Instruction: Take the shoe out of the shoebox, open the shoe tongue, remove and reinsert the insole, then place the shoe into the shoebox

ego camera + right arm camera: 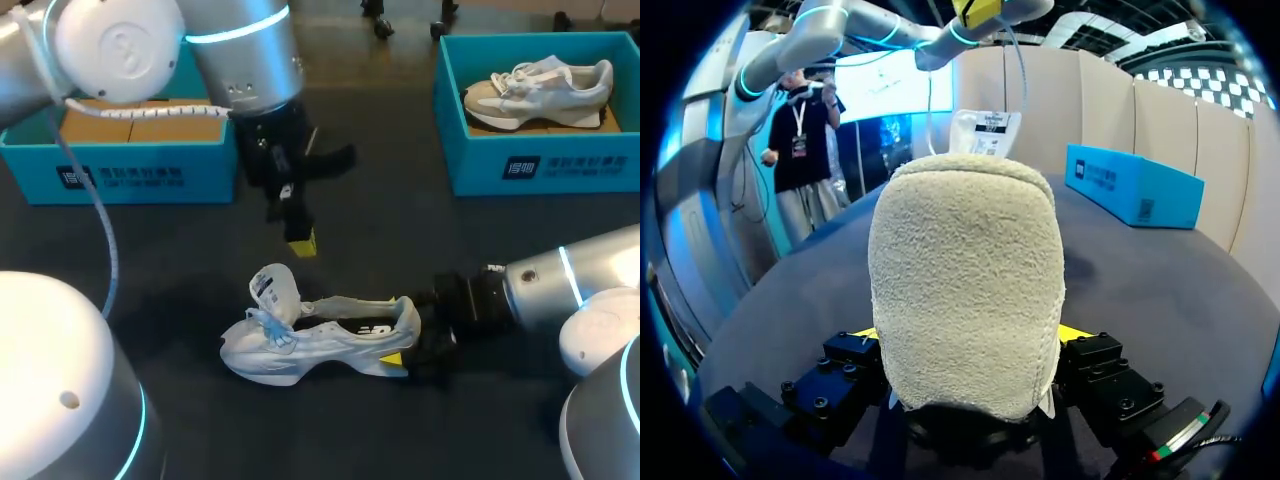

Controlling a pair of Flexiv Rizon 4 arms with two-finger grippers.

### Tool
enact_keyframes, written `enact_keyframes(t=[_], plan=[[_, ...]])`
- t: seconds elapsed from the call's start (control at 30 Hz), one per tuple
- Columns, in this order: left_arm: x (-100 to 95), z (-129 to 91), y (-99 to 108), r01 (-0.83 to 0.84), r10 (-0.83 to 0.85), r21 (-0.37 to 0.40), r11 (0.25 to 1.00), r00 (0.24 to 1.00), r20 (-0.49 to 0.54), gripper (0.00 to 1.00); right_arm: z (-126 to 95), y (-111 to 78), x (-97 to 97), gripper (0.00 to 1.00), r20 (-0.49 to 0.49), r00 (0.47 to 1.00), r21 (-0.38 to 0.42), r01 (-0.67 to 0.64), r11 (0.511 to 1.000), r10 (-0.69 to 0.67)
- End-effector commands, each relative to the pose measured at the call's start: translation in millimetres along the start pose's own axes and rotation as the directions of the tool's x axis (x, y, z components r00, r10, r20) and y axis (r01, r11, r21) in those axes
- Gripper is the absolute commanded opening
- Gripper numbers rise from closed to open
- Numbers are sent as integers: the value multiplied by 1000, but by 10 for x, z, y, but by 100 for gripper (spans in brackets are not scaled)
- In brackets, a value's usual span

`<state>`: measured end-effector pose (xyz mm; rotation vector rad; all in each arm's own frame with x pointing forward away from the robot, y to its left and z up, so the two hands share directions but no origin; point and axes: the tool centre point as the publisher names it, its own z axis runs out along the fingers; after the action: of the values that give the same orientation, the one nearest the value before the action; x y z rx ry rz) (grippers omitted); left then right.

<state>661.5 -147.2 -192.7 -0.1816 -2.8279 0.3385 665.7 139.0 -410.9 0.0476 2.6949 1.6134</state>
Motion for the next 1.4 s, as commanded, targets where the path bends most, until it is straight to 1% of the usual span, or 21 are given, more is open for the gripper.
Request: enact_keyframes(t=[0.03, 0.07, 0.1, 0.13, 0.17, 0.2, 0.57, 0.6, 0.63, 0.67, 0.7, 0.73, 0.77, 0.8, 1.07, 1.1, 1.13, 1.17, 1.27, 1.33, 1.4], plan=[[-84, 152, -163, -143, 142, 38, 989, 990, 22, 0, 2, 14, 4, 0, 0, 1000, 5, 0, 1000, 0], [-113, 224, -192, -203, 202, 103, 974, 979, 21, 0, 2, 14, 4, 0, 0, 1000, 5, 0, 1000, 0], [-134, 263, -215, -217, 217, 94, 972, 976, 10, 0, 2, 14, 4, 0, 0, 1000, 5, 0, 1000, 0], [-185, 367, -275, -281, 286, 120, 952, 958, -27, 0, 2, 14, 4, 0, 0, 1000, 5, 0, 1000, 0], [-222, 458, -337, -292, 294, 83, 953, 956, -14, 0, 2, 14, 4, 0, 0, 1000, 5, 0, 1000, 0], [-247, 502, -373, -299, 301, 62, 952, 953, -27, 0, 2, 14, 4, 0, 0, 1000, 5, 0, 1000, 0], [-247, 502, -373, -299, 301, 62, 952, 953, -27, 0, 2, 14, 4, 0, 0, 1000, 5, 0, 1000, 0], [-227, 588, -392, -355, 356, 55, 933, 935, -6, 0, 2, 14, 4, 0, 0, 1000, 5, 0, 1000, 0], [-212, 642, -402, -404, 405, 50, 913, 914, -23, 0, 2, 14, 4, 0, 0, 1000, 5, 0, 1000, 0], [-183, 749, -415, -462, 462, 16, 887, 887, -2, 0, 2, 14, 4, 0, 0, 1000, 5, 0, 1000, 0], [-162, 799, -425, -492, 493, -23, 870, 870, 21, 0, 2, 14, 4, 0, 0, 1000, 5, 0, 1000, 0], [-130, 861, -429, -560, 561, -55, 826, 828, -3, 0, 2, 14, 4, 0, 0, 1000, 5, 0, 1000, 0], [-120, 879, -423, -585, 588, -92, 806, 809, -3, 0, 2, 14, 4, 0, 0, 1000, 5, 0, 1000, 0], [-130, 882, -416, -576, 582, -130, 807, 813, 4, 0, 2, 14, 4, 0, 0, 1000, 5, 0, 1000, 0], [-130, 882, -416, -576, 582, -130, 807, 813, 4, 0, 2, 14, 4, 0, 0, 1000, 5, 0, 1000, 0], [-123, 903, -431, -580, 586, -143, 802, 810, -1, 0, 2, 14, 4, 0, 0, 1000, 5, 0, 1000, 0], [-169, 1003, -490, -539, 543, -139, 831, 840, -11, 0, 2, 14, 4, 0, 0, 1000, 5, 0, 1000, 0], [-208, 1070, -511, -519, 521, -134, 844, 853, -24, 0, 2, 14, 4, 0, 0, 1000, 5, 0, 1000, 0], [-290, 1233, -532, -443, 441, -102, 891, 896, -47, 0, 2, 14, 4, 0, 0, 1000, 5, 0, 1000, 0], [-302, 1286, -529, -402, 400, -106, 910, 916, -38, 0, 2, 14, 4, 0, 0, 1000, 5, 0, 1000, 0], [-270, 1333, -495, -344, 343, -101, 934, 939, -28, 0, 2, 14, 4, 0, 0, 1000, 5, 0, 1000, 0]])
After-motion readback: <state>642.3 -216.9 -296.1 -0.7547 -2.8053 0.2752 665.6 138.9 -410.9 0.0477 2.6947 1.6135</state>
